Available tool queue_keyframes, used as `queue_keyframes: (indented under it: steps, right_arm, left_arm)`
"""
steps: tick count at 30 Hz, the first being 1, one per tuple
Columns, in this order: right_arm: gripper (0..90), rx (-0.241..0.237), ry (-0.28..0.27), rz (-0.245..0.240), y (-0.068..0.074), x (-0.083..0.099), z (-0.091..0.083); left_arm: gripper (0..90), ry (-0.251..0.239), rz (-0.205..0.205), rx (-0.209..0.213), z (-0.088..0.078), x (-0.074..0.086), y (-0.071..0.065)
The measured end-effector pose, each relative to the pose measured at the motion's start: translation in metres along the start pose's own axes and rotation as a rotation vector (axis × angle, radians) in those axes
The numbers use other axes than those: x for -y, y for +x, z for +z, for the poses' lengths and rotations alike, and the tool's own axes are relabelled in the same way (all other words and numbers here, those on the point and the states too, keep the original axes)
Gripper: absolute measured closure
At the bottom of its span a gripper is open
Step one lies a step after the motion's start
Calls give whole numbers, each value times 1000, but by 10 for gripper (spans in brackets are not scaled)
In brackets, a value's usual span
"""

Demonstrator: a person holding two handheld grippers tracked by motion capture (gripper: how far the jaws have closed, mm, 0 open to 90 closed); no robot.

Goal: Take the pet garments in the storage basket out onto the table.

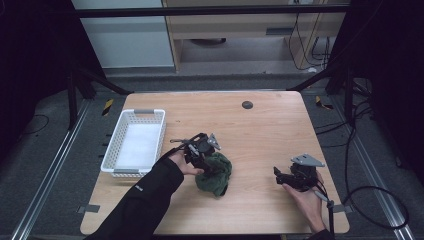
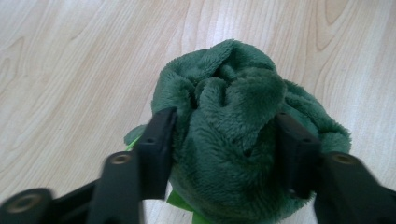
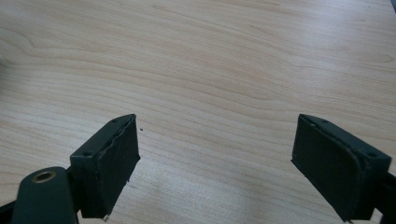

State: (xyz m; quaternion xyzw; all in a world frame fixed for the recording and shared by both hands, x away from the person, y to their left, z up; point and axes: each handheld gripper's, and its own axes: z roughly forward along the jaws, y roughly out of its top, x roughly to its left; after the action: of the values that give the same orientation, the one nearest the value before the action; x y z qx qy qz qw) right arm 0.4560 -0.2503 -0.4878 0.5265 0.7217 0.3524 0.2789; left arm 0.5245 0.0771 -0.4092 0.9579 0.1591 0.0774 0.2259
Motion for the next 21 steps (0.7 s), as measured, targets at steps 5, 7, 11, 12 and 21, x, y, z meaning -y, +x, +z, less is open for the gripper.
queue_keyframes:
  steps: [5, 7, 11, 12, 21]
  right_arm:
    - [143, 0, 1, 3, 0, 0, 0]
    - [142, 1, 1, 3, 0, 0, 0]
    - [139, 5, 1, 2, -1, 0, 0]
    - [139, 5, 0, 1, -1, 0, 0]
    - [137, 7, 2, 6, 0, 0, 0]
  left_arm:
    - [334, -30, -10, -4, -9, 2, 0]
    - [307, -42, -17, -8, -14, 4, 1]
    - [241, -64, -37, -16, -24, 9, 0]
    - [220, -67, -40, -18, -26, 10, 0]
    - [135, -141, -125, -51, -49, 31, -2]
